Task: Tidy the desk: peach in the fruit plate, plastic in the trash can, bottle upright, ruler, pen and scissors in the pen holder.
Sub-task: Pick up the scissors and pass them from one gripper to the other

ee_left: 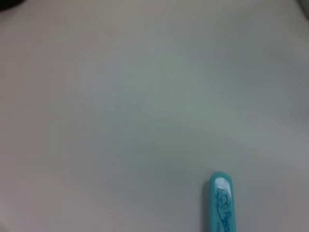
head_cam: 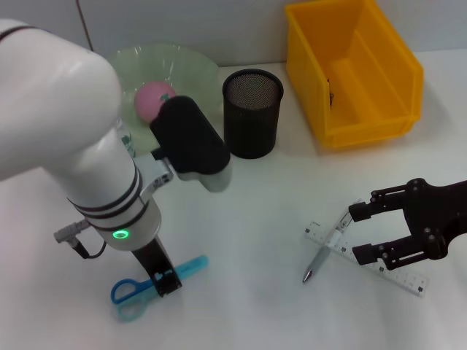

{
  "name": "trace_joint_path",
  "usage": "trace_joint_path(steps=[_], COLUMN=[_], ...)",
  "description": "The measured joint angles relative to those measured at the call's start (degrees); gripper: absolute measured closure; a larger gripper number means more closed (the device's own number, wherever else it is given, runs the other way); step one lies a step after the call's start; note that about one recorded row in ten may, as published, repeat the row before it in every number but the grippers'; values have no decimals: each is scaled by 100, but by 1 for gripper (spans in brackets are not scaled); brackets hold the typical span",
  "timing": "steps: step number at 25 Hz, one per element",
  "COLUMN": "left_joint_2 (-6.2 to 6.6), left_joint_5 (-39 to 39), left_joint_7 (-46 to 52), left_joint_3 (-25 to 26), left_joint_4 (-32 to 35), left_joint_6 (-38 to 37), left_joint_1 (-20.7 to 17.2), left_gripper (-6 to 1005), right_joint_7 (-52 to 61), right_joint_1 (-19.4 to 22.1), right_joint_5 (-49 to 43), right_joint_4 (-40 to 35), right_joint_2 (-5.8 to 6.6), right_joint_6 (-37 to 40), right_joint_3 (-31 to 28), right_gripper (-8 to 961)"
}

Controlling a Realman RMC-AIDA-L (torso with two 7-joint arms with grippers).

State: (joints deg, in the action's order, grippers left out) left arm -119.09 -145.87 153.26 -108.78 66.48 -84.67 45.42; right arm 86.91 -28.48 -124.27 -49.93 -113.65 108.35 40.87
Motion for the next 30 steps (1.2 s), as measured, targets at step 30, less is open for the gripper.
trace_joint_path(steps=[30], left_joint_2=[82], left_joint_5=[5983], left_joint_7=[-4085], left_joint_3=[5922], left_joint_4=[-2668], left_joint_6=[-1371], left_joint_1=[-1230], left_gripper=[773], right_joint_7=[-55], right_joint_1=[-18], right_joint_5=[56], right_joint_4=[-1], right_joint_2=[-64], right_joint_6=[-311], right_joint_3=[-55], right_gripper=[212])
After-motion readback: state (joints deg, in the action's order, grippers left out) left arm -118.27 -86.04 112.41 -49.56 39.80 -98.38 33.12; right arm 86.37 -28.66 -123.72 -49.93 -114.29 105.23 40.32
